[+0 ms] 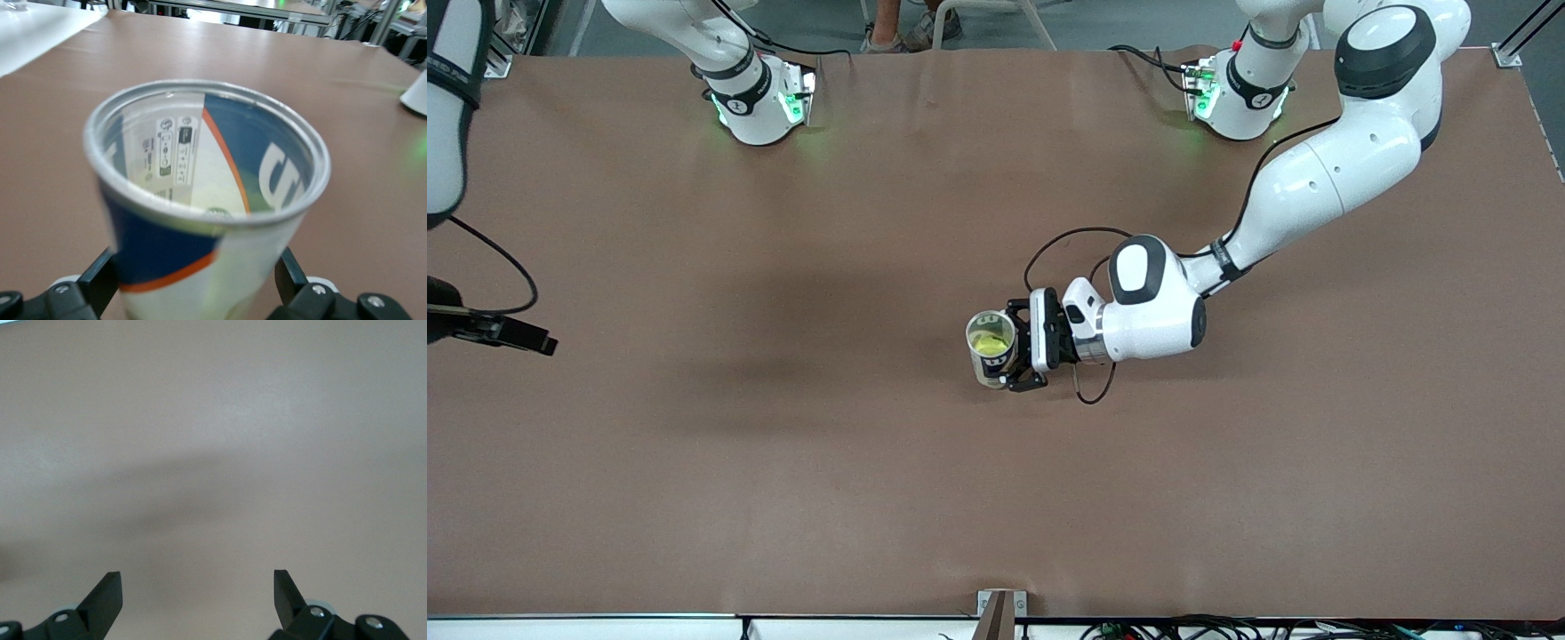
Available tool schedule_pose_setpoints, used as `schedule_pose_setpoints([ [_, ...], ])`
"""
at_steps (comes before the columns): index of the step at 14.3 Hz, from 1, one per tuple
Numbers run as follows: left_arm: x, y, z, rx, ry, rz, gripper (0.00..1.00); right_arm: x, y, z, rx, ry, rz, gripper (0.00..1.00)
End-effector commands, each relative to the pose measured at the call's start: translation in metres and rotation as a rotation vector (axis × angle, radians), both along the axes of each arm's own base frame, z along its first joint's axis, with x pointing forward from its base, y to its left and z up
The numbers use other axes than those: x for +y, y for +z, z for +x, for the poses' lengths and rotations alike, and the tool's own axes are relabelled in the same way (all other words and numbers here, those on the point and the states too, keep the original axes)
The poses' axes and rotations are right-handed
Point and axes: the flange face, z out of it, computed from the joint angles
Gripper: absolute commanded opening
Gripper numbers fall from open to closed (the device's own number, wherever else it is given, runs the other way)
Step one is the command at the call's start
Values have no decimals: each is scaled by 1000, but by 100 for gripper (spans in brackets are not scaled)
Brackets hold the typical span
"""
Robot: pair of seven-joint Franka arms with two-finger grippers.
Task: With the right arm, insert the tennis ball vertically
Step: 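Lower the can upright onto the table and open the left gripper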
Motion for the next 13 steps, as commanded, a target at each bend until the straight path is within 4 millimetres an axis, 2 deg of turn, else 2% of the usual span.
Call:
schedule_pose_setpoints([
  [1, 36, 19, 13, 46, -37, 2, 100, 9, 12, -8, -8, 22, -1, 100],
  [3, 61, 17, 26, 88, -38, 57, 100, 8, 26, -13, -30, 25, 5, 100],
  [5, 76, 13, 35, 109, -26, 119, 100, 5, 42, -20, -59, 26, 13, 100],
  [8, 100, 11, 51, 203, 42, 227, 100, -15, 54, -28, -75, 11, 2, 99],
  [11, 128, 22, 80, 267, 161, 400, 100, -7, 72, -35, -96, 62, -40, 99],
  [13, 139, 30, 91, 328, 257, 487, 100, -4, 82, -42, -106, 73, -49, 99],
])
